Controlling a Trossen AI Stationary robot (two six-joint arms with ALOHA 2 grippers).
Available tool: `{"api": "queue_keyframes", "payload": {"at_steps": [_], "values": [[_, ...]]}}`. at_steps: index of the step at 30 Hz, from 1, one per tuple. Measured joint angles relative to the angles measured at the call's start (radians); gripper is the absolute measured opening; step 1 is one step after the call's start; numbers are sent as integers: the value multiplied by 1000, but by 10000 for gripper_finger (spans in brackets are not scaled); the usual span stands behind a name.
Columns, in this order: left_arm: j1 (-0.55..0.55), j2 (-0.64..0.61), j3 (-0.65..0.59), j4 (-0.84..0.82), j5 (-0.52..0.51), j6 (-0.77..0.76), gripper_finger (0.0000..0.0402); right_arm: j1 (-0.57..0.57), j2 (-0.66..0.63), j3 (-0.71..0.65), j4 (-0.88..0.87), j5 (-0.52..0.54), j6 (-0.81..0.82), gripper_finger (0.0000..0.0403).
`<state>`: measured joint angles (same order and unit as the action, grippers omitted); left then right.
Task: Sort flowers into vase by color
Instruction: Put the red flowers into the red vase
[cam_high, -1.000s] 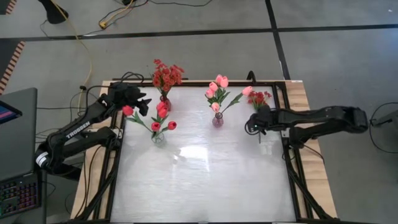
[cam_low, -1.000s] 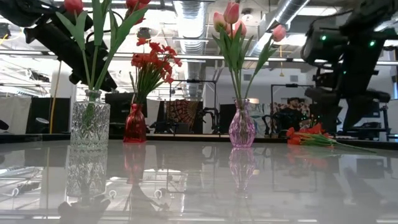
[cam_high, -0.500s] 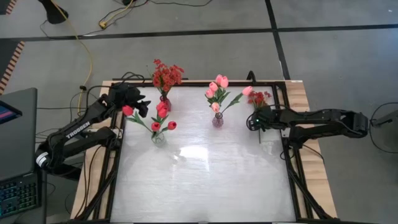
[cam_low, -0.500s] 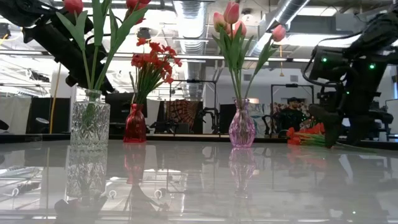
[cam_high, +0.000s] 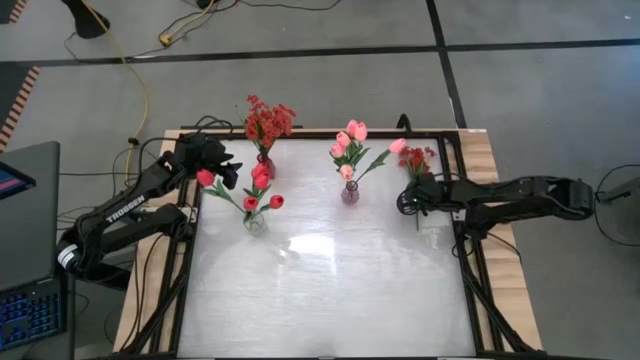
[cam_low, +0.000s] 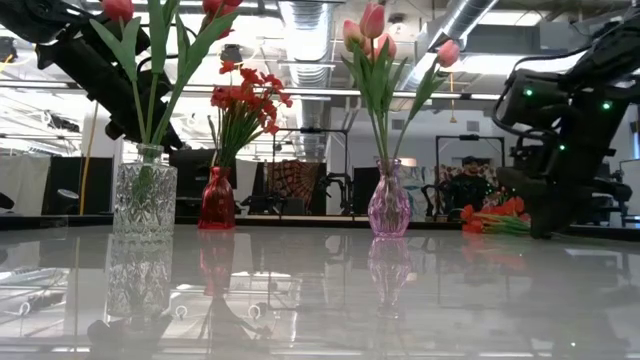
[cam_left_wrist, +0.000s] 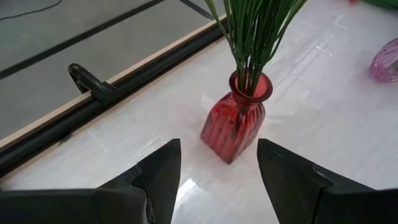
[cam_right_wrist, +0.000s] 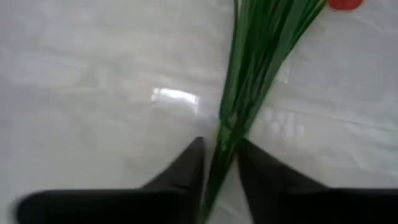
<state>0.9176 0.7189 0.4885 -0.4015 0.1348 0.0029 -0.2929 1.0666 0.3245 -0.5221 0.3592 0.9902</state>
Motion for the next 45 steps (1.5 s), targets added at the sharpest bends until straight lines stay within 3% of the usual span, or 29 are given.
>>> {"api": "queue_keyframes", "payload": {"at_steps": [4, 11, 20, 27, 33, 39, 45], "values": [[0, 0, 0, -1, 1, 0, 199, 4, 1, 55, -70, -28, -42, 32], [0, -129, 0, -2, 19, -14, 199, 9, 0, 223, -290, 3, -98, 53], [-1, -392, 0, 8, 178, -150, 199, 60, -1, 435, -546, 318, -4, 35], [-1, -467, 0, 194, 429, -278, 199, 101, -1, 576, -549, 560, -10, 44], [-1, -472, 0, 323, 441, -352, 199, 129, -2, 752, -548, 737, -130, 40], [0, -470, 0, 429, 436, -391, 199, 182, -2, 944, -513, 835, -324, 40], [-1, -432, 49, 465, 474, -400, 199, 285, -2, 1012, -184, 847, -665, 40]]}}
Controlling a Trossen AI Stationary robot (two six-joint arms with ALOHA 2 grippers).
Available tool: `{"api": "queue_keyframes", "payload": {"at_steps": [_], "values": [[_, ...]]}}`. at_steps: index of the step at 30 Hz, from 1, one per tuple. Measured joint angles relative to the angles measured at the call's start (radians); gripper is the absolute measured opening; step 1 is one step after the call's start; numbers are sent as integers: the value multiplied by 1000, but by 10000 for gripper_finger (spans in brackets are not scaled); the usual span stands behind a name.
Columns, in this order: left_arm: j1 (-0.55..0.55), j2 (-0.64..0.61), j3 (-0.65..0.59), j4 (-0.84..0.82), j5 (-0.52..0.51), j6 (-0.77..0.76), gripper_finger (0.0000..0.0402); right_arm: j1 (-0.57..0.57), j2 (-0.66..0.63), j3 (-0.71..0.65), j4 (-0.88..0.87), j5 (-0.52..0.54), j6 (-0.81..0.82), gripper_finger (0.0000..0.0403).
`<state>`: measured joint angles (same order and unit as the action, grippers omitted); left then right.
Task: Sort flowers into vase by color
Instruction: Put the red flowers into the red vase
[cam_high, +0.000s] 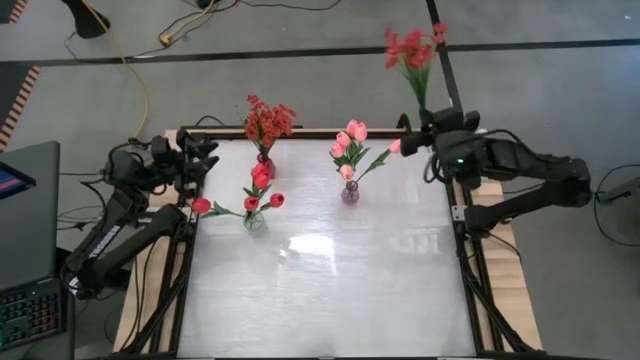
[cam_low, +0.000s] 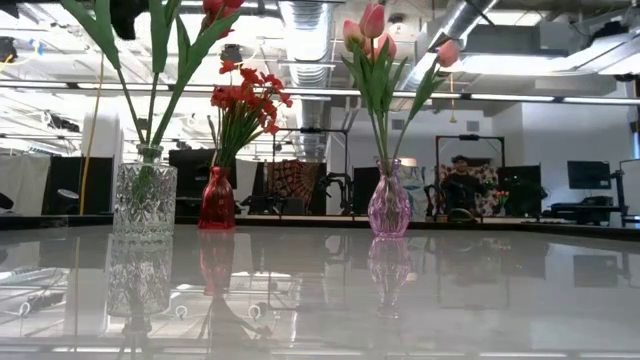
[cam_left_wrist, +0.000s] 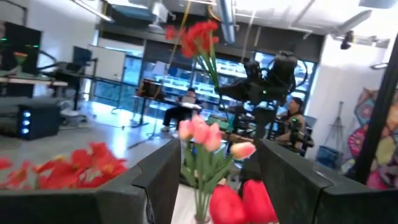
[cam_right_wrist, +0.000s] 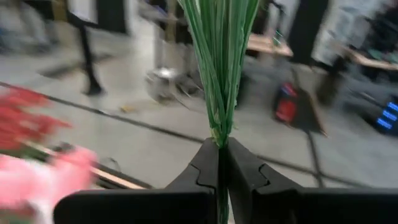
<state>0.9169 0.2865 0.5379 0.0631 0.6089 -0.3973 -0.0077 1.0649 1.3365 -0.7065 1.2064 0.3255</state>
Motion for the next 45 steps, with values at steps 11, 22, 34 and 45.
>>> {"api": "queue_keyframes", "payload": {"at_steps": [11, 22, 34, 45], "values": [[-49, 182, 169, 5, 106, 53, 199, 154, 158, 1, 760, -431, -448, 40], [-243, 380, 174, 189, 101, 131, 199, 21, 485, 1, 1202, -974, -391, 40], [-299, 556, 174, 479, 73, 129, 199, -163, 667, 125, 1220, -1342, -185, 40], [-301, 599, 174, 498, 15, 158, 199, -165, 725, 177, 1209, -1396, -192, 40]]}}
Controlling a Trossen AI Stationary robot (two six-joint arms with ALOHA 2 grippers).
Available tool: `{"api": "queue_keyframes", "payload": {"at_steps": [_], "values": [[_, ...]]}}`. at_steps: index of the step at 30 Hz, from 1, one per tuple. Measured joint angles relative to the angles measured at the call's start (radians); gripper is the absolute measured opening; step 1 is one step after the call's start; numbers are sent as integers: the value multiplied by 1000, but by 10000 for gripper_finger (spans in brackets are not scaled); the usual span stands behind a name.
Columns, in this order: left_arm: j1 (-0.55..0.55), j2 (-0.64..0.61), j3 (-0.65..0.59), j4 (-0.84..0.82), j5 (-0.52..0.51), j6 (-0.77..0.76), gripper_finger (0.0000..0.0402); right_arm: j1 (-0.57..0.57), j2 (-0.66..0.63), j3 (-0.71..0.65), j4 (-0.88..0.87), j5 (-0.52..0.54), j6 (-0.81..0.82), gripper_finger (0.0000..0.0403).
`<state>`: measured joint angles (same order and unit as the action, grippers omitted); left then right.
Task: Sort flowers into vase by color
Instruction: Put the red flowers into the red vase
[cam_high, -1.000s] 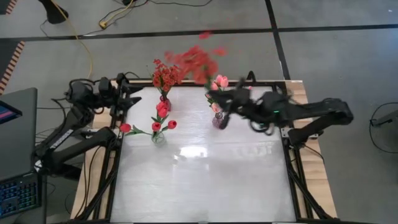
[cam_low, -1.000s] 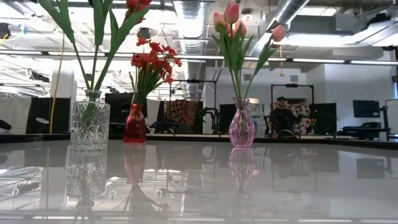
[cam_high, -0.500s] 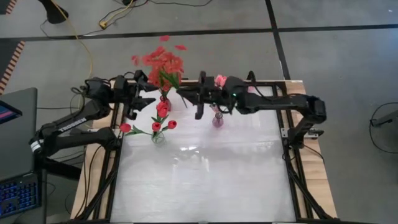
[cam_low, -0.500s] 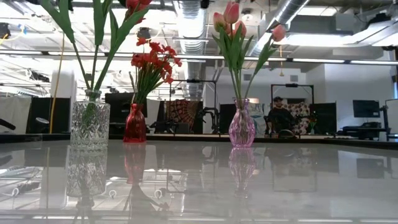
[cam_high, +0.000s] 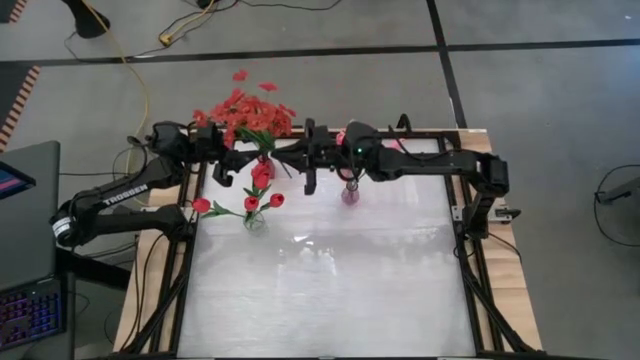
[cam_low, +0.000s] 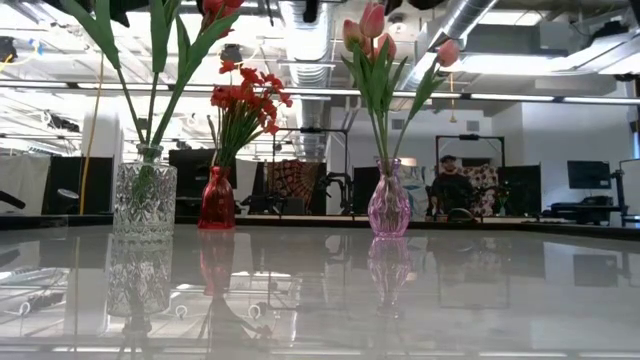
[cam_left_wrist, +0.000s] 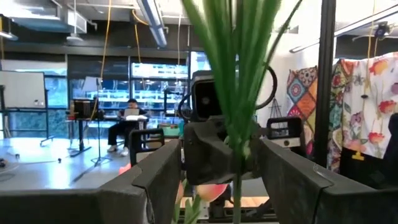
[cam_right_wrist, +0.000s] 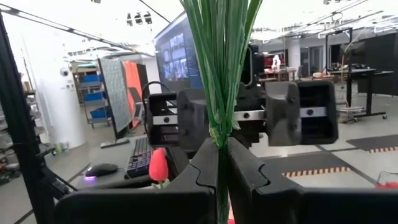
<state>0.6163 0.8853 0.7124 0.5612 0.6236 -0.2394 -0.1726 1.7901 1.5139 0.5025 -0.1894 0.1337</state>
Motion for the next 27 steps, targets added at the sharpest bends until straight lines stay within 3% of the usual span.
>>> {"api": "queue_keyframes", "payload": {"at_steps": [6, 12, 19, 27], "values": [[-6, 0, 0, 41, 28, -6, 199, 0, 0, 0, -24, 1, 0, 40], [-37, 17, 0, 41, -45, 33, 199, 0, 0, 0, -32, 3, -3, 40], [-85, 83, 0, 106, -43, 21, 199, 0, 0, 0, -37, 7, -3, 40], [-90, 76, 0, 153, -35, 18, 199, 0, 0, 0, -47, 7, -8, 40]]}}
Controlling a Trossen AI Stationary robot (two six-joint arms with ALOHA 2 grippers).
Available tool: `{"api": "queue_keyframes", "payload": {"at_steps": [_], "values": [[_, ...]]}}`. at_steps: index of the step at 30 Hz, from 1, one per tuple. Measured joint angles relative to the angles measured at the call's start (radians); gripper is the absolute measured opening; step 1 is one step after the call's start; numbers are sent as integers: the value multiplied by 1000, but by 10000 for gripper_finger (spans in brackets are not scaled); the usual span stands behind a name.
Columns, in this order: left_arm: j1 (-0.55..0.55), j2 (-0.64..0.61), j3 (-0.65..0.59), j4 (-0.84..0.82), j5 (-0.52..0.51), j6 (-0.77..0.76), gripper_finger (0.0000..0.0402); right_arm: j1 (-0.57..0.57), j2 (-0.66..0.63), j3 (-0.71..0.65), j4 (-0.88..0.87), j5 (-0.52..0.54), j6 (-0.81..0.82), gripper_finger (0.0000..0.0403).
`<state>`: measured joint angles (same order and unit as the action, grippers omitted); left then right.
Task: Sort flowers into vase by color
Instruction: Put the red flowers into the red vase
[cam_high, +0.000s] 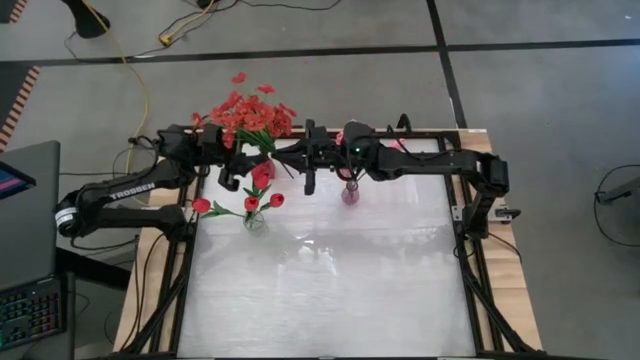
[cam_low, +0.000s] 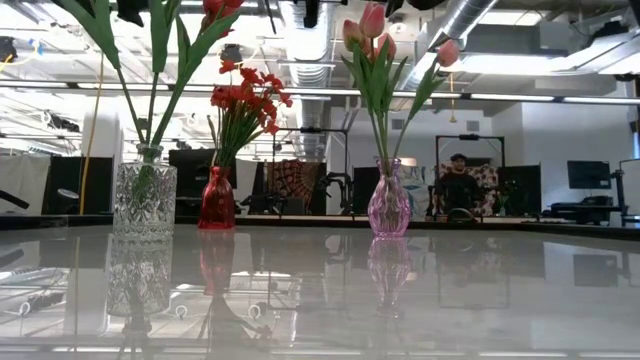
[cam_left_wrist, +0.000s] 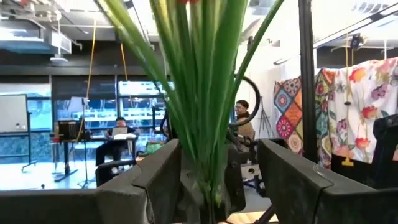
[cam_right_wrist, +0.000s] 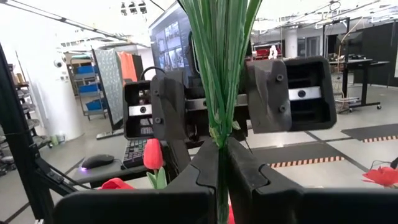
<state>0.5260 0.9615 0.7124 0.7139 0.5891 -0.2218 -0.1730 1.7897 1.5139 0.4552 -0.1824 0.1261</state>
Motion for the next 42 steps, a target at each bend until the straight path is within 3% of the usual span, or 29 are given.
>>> {"api": "queue_keyframes", "payload": {"at_steps": [6, 13, 28, 36, 42], "values": [[-10, 46, 34, -7, -22, -25, 199, -1, 0, 0, -2, 7, -3, 40], [-15, 65, 75, -47, 26, -60, 193, -1, 0, 0, -4, 8, -4, 40], [-15, 40, 75, -81, 19, -44, 96, 1, -2, 0, -4, 8, -22, 43], [-15, 40, 75, -77, 16, -24, 13, 3, -3, 0, -3, 2, -22, 79], [-15, 39, 75, -77, 17, -23, 15, 0, -3, 0, 2, 1, -22, 143]]}}
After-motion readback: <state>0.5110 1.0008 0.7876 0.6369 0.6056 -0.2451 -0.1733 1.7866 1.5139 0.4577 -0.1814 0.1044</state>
